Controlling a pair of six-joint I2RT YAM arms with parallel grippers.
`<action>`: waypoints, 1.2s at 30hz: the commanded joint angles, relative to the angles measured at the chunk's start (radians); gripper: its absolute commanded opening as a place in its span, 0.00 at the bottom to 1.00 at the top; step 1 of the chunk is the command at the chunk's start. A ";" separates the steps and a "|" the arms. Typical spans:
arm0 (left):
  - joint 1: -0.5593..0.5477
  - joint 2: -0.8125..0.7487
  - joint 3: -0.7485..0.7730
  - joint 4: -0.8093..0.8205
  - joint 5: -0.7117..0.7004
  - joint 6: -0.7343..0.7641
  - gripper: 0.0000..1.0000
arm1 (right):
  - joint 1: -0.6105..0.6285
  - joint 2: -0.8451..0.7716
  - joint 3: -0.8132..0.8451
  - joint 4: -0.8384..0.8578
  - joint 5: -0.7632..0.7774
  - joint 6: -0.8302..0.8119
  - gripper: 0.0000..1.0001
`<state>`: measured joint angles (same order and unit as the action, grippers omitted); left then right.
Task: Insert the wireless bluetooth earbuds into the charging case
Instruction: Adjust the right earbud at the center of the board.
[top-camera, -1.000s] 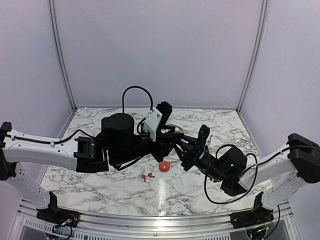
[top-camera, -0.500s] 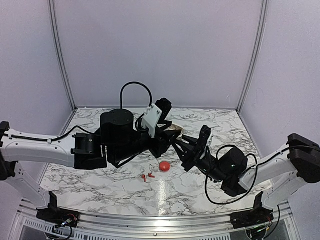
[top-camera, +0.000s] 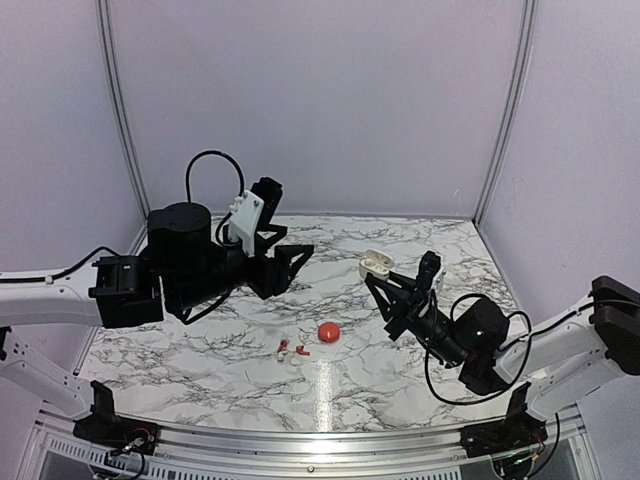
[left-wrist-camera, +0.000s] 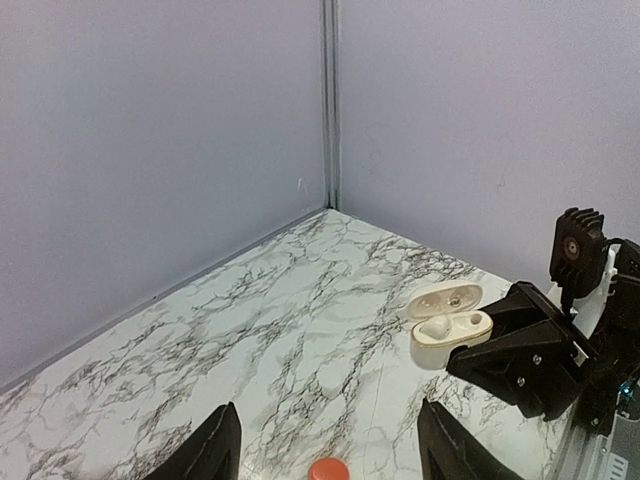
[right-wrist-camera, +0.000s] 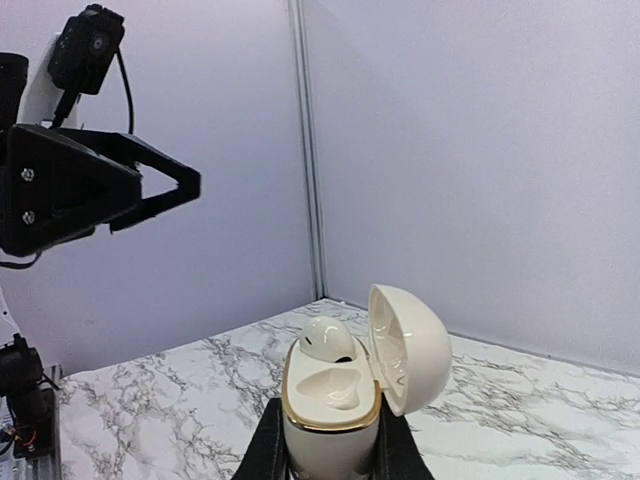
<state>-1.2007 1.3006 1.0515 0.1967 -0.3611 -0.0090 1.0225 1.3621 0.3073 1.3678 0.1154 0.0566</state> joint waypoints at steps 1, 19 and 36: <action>0.036 -0.069 -0.043 -0.250 0.016 -0.143 0.62 | -0.044 -0.064 -0.043 -0.091 0.019 0.049 0.00; 0.067 -0.032 -0.353 -0.328 0.051 -0.566 0.49 | -0.061 -0.295 -0.087 -0.395 -0.036 0.043 0.00; 0.054 0.256 -0.325 -0.161 0.029 -0.672 0.44 | -0.067 -0.323 -0.108 -0.404 -0.021 0.035 0.00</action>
<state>-1.1408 1.5108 0.6876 -0.0181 -0.3248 -0.6556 0.9653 1.0592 0.1970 0.9630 0.0849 0.0937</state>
